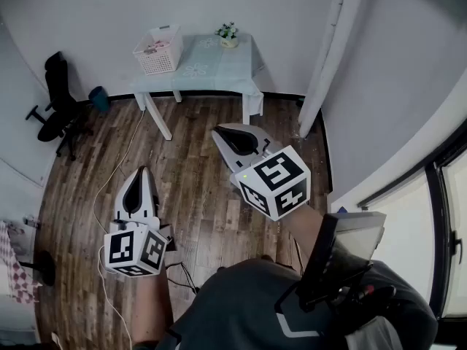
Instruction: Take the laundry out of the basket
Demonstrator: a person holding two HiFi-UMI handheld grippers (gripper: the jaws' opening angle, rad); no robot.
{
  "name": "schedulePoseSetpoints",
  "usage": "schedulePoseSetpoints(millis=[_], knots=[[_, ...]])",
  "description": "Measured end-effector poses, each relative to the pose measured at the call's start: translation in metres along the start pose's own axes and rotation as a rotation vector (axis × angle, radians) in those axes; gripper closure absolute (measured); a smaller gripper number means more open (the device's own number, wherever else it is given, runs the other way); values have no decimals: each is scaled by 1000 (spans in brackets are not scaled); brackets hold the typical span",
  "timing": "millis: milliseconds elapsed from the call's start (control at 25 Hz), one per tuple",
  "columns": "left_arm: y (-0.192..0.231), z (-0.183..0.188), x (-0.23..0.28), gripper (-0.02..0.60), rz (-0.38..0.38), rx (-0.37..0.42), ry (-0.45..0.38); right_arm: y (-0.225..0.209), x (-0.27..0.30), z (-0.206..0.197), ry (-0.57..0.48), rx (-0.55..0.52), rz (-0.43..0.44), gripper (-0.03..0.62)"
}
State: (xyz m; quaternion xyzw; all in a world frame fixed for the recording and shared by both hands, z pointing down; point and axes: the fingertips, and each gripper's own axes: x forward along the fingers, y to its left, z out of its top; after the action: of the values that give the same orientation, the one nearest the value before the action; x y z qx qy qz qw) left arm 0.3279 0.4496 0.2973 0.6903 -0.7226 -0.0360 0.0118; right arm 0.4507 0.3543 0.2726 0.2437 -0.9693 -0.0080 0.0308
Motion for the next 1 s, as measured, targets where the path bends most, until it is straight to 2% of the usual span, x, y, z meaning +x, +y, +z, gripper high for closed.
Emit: schedulePoseSetpoints(millis=[440,680,1000], knots=[[19,8,-5,574,-16,15,-12,11,12,8,-7,-7,-48,579],[33,13,-15,574,-32,22,-39,20,26,5,11,28,-71,577],[62,4,-18,574,-54,-2,-25,44,46,6,13,-7,-82,577]])
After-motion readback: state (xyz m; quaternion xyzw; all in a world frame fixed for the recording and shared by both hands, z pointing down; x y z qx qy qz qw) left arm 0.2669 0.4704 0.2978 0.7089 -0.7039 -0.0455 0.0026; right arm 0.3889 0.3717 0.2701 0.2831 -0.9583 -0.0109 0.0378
